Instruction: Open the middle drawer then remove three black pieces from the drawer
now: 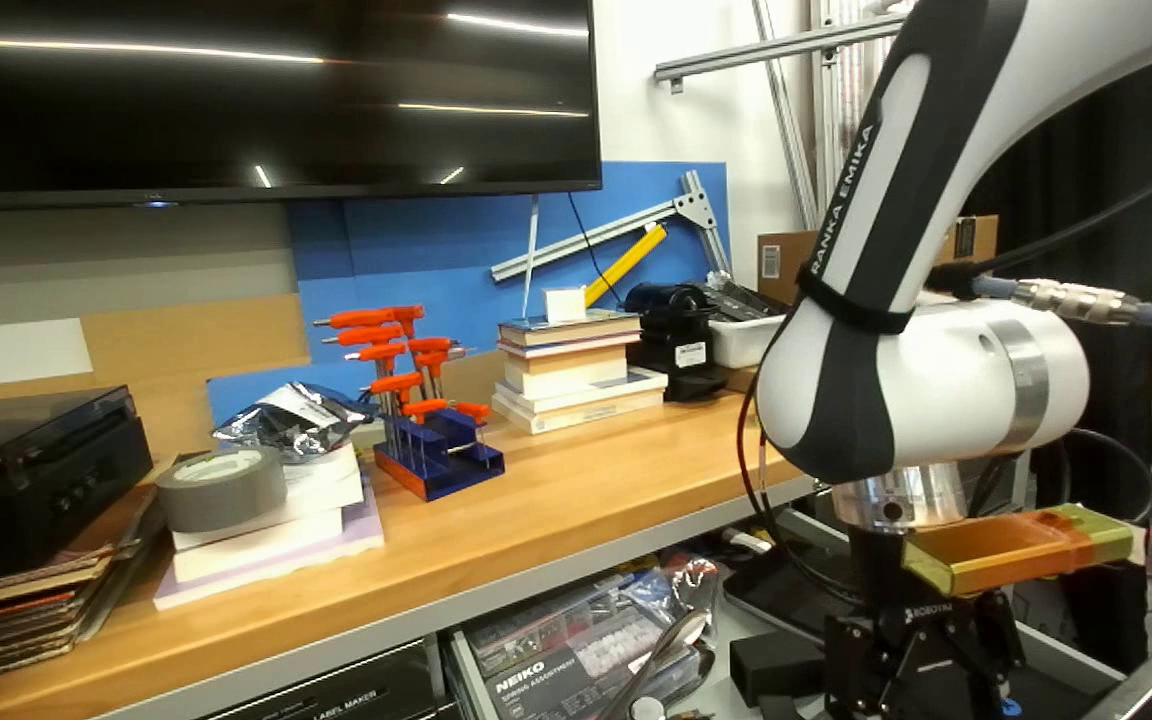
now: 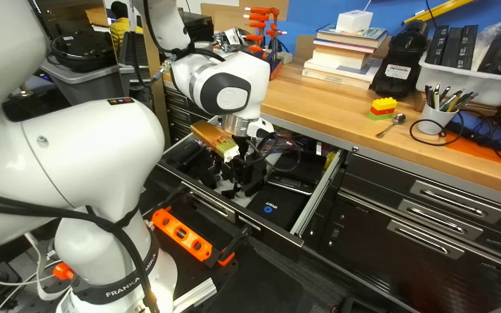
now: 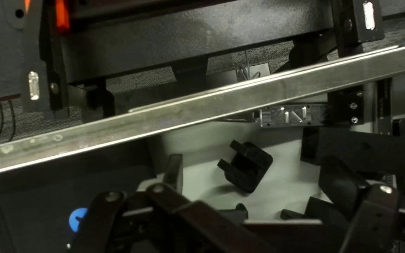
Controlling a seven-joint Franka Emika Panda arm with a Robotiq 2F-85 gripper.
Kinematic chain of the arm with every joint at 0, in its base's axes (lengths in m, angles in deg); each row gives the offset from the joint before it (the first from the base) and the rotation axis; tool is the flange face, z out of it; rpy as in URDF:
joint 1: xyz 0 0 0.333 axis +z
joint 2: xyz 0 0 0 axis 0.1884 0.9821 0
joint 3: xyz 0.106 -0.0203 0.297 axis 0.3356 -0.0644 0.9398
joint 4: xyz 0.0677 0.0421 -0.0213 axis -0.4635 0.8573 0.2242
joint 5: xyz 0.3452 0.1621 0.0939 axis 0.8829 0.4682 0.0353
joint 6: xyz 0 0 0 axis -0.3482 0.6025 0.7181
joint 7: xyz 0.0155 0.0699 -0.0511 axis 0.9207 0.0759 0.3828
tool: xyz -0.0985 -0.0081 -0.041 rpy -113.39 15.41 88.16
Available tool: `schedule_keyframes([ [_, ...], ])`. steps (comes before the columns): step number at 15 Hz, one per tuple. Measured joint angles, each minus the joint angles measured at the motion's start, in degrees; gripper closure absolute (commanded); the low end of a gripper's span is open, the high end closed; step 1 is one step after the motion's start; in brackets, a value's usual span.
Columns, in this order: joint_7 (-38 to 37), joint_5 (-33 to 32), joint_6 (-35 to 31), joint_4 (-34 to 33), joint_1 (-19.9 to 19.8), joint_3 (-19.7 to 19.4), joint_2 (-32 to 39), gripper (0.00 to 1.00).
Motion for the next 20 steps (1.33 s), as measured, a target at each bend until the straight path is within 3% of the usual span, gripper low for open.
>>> schedule_keyframes([
  [10, 14.77, 22.28, -20.8, -0.06, -12.53, 23.07, 9.04, 0.0],
  [15, 19.22, 26.09, -28.56, -0.52, -17.65, 28.67, 11.35, 0.0],
  [20, 22.39, 27.4, -31.36, -1.55, -24.37, 34.45, 11.97, 0.0],
])
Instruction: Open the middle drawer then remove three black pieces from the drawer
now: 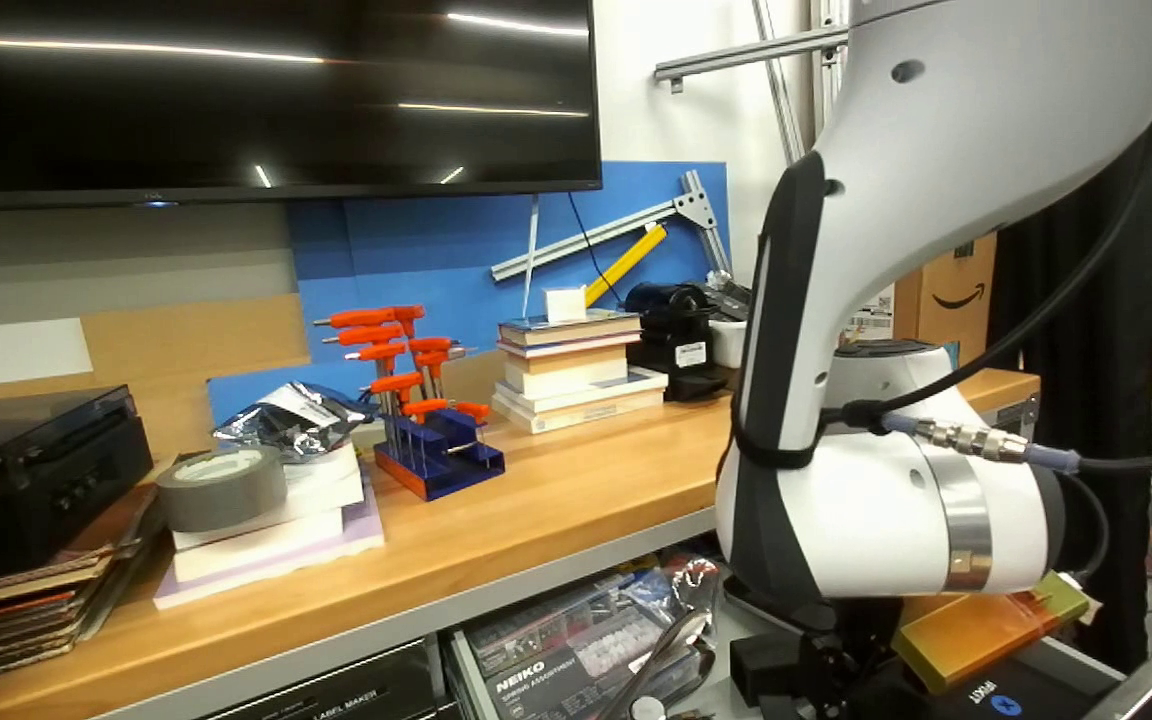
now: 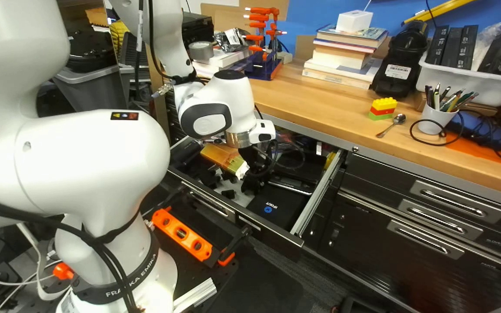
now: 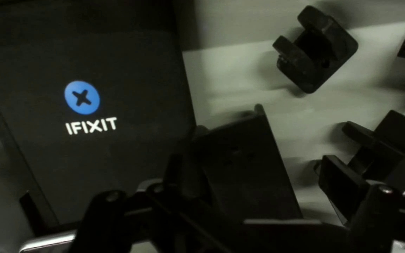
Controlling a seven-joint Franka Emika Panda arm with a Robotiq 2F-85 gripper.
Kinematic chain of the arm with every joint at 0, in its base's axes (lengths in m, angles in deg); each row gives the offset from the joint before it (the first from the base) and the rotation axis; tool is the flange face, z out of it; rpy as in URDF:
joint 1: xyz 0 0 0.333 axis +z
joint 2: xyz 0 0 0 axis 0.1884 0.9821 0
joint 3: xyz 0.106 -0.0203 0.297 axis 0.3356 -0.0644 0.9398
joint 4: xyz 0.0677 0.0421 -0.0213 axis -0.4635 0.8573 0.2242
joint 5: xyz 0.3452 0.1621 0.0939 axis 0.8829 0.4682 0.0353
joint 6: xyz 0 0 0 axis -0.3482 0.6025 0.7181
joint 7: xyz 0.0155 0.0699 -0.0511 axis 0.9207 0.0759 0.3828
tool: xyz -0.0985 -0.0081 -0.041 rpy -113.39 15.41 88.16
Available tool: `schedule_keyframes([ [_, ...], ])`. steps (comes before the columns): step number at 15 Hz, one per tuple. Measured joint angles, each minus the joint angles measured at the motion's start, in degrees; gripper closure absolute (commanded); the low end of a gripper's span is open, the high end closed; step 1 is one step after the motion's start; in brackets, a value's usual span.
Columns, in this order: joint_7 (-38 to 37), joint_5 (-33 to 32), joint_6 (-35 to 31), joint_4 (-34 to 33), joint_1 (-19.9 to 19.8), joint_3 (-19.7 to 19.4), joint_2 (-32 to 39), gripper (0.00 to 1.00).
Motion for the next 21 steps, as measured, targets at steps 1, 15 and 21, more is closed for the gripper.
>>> schedule_keyframes([
  [1, 0.54, 0.15, -0.19, -0.33, -1.42, 1.19, 0.12, 0.0],
  [15, 7.38, 1.93, 1.23, -4.52, -18.06, 13.57, 1.23, 0.77],
  [21, 1.42, -10.48, 5.81, -4.98, -23.6, 14.77, -0.59, 0.77],
])
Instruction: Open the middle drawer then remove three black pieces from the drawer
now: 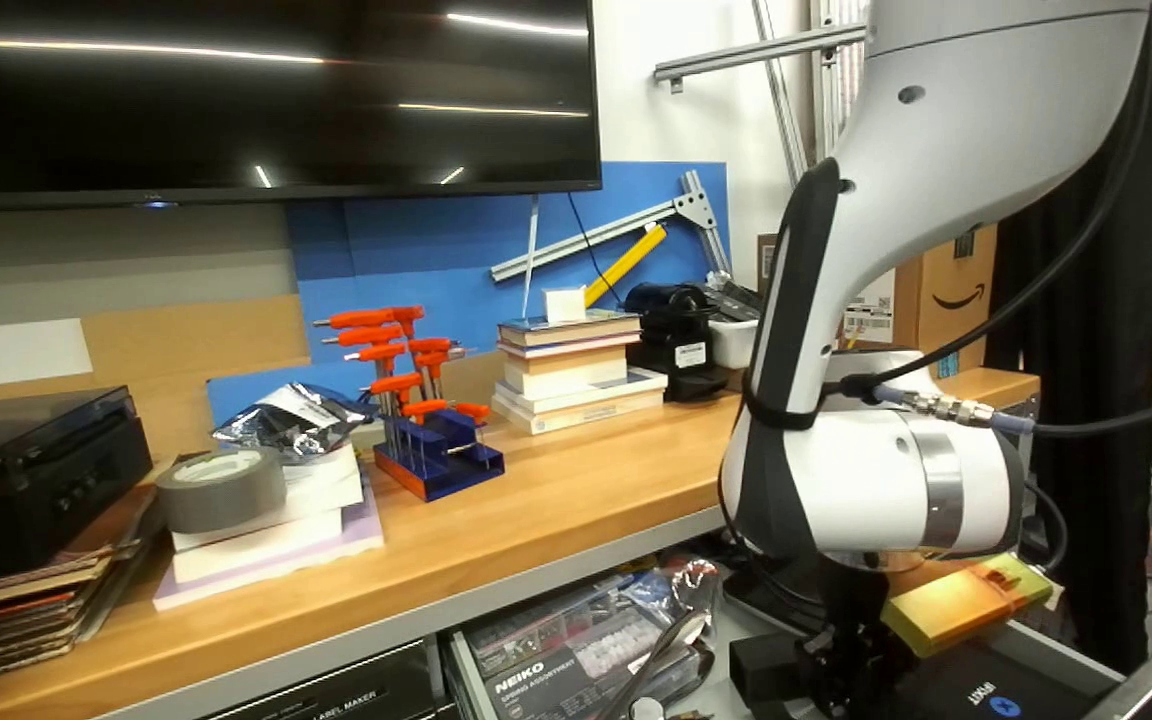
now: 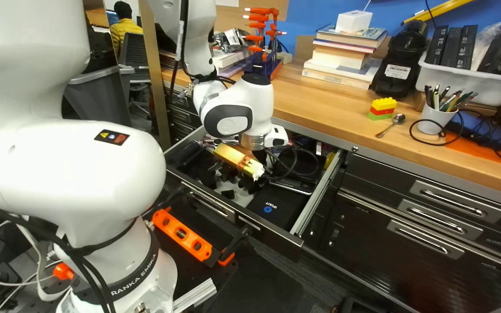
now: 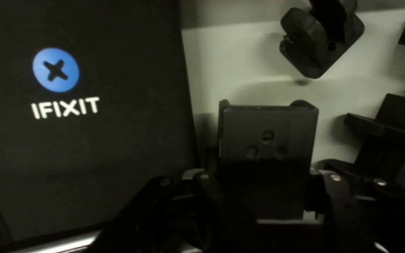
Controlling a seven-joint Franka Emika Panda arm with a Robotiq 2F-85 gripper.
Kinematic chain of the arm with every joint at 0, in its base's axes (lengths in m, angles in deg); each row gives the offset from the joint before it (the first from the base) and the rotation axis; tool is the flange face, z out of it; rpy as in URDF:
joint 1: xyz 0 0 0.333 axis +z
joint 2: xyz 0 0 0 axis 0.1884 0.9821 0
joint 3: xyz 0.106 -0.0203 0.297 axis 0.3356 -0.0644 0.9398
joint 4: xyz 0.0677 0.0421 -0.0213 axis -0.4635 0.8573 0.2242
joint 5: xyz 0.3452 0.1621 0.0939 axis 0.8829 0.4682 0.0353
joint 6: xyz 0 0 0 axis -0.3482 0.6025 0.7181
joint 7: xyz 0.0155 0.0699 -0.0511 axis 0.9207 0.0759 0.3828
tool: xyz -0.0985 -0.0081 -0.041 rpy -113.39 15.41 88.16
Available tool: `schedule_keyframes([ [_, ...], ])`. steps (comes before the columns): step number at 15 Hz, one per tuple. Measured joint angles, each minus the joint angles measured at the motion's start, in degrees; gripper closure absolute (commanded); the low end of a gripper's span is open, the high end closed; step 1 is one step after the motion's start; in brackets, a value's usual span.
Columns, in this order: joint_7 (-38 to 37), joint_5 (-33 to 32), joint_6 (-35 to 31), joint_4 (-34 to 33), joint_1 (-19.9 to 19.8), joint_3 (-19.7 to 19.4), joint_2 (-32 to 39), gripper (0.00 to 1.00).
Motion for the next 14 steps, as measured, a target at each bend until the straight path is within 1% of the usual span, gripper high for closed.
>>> schedule_keyframes([
  [2, -0.66, -2.78, 2.55, 0.0, 1.24, -2.53, -1.25, 0.77],
  [7, -8.68, -14.23, 6.82, -0.72, 8.75, -11.61, -5.84, 0.77],
  [9, -12.62, -18.86, 8.01, -2.03, 11.56, -15.04, -7.68, 0.77],
  [12, -17.99, -24.99, 10.4, -5.55, 14.55, -19.09, -9.59, 0.77],
  [13, -20.79, -28.69, 11.11, -7.07, 13.2, -18.13, -10.27, 0.77],
  [14, -24.55, -33.19, 11.86, -8.75, 9.97, -15.22, -11.07, 0.77],
])
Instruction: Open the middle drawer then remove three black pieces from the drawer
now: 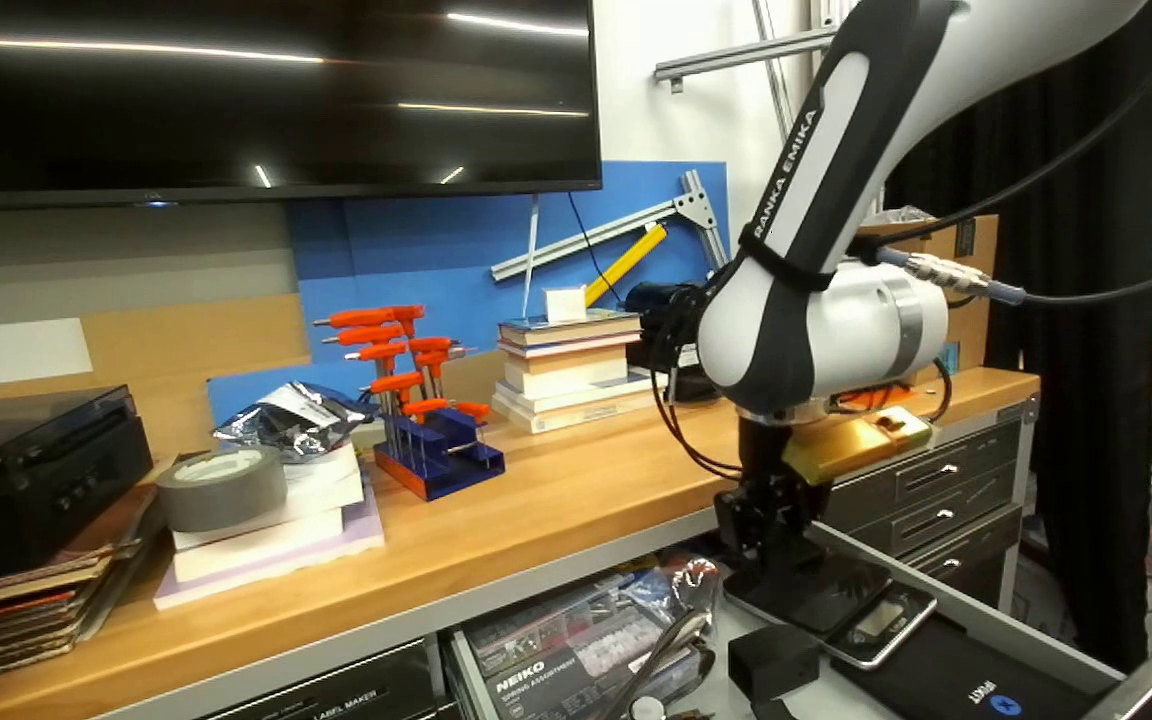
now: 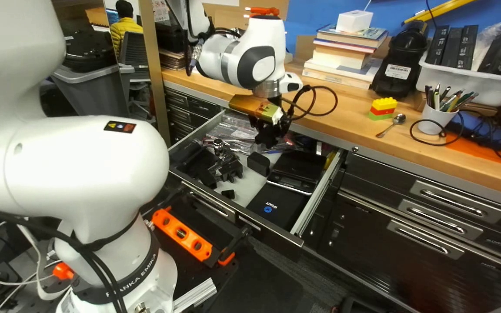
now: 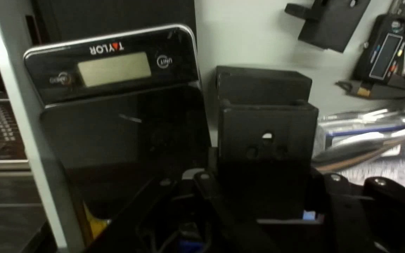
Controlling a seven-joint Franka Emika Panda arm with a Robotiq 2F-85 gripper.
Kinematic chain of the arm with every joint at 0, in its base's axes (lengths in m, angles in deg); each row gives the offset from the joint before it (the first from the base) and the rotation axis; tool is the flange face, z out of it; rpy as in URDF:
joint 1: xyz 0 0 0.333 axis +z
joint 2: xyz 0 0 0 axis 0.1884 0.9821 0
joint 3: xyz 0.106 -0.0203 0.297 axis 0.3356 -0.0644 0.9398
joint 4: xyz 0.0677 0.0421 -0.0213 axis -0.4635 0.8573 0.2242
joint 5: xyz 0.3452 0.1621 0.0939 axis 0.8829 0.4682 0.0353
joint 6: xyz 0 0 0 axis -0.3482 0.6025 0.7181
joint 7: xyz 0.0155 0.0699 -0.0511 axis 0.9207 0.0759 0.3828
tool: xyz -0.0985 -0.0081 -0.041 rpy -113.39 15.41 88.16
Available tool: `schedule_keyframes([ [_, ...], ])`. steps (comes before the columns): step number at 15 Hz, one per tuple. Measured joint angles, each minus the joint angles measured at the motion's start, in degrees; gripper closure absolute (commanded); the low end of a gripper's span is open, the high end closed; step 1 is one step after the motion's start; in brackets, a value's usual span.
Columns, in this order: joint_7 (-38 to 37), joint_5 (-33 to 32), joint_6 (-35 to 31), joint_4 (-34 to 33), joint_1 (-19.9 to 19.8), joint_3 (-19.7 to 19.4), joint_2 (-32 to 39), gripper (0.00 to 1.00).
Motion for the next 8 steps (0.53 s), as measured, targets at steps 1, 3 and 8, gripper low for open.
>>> schedule_keyframes([
  [1, -2.96, -3.58, 1.13, -1.86, -3.5, 3.22, -0.78, 0.77],
  [3, -6.45, -7.84, 3.7, -5.85, -11.0, 10.38, -2.05, 0.77],
  [8, -7.31, -9.19, 11.08, -18.18, -25.85, 26.46, -1.36, 0.77],
])
